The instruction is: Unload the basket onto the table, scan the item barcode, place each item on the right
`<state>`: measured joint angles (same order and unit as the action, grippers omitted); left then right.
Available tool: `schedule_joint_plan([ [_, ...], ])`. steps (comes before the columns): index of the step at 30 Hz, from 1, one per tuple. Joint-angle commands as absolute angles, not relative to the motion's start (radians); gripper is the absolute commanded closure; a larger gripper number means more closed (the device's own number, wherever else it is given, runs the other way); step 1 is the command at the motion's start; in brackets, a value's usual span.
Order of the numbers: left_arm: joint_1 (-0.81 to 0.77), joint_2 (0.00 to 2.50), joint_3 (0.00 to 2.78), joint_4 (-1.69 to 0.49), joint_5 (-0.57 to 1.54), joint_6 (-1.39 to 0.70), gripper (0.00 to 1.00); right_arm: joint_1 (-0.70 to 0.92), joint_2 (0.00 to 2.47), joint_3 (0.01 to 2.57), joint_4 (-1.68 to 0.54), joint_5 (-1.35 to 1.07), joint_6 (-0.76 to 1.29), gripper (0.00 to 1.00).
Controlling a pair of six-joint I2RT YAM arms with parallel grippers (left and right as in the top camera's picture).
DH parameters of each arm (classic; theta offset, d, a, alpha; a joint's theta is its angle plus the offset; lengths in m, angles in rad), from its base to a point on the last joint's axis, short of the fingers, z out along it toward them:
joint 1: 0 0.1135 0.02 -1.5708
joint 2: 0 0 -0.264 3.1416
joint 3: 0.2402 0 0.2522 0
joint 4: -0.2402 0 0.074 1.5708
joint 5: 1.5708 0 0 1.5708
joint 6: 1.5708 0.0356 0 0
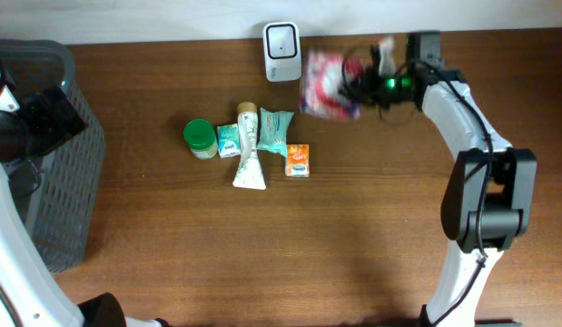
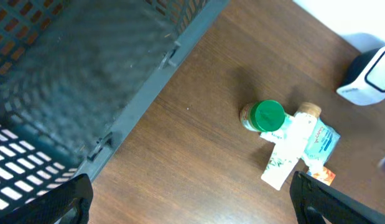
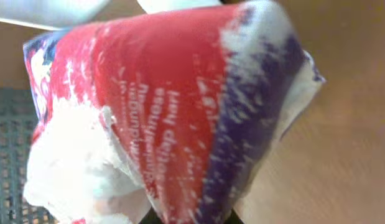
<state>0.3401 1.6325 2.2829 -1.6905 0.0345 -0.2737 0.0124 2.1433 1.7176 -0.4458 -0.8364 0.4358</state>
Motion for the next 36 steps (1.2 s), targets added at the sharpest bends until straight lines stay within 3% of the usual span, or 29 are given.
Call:
schedule_joint_plan([
  [1,0.345,1.623,2.285,-1.688,0.038,-0.28,0.01,0.061,2.133,1.74,-0.276,-0.717,0.75,0.96],
  [7,0.345,1.623,2.285,-1.688,0.038,-0.28,0.01,0.268,2.134,1.74,-0.036,-0.18,0.769,0.96],
  [14,0.345,1.623,2.285,-1.688,0.038,-0.28,0.01,0.308,2.297,1.742,0.364,-0.121,0.973,0.96],
  [22,0.345,1.623,2.285,-1.688,0.038,-0.28,0.01,0.334,2.359,1.745,0.372,-0.084,1.065,0.96],
  [36,0.345,1.623,2.285,-1.688,0.038,-0.28,0.01,0.332,2.359,1.752,0.315,0.0,1.038,0.95],
])
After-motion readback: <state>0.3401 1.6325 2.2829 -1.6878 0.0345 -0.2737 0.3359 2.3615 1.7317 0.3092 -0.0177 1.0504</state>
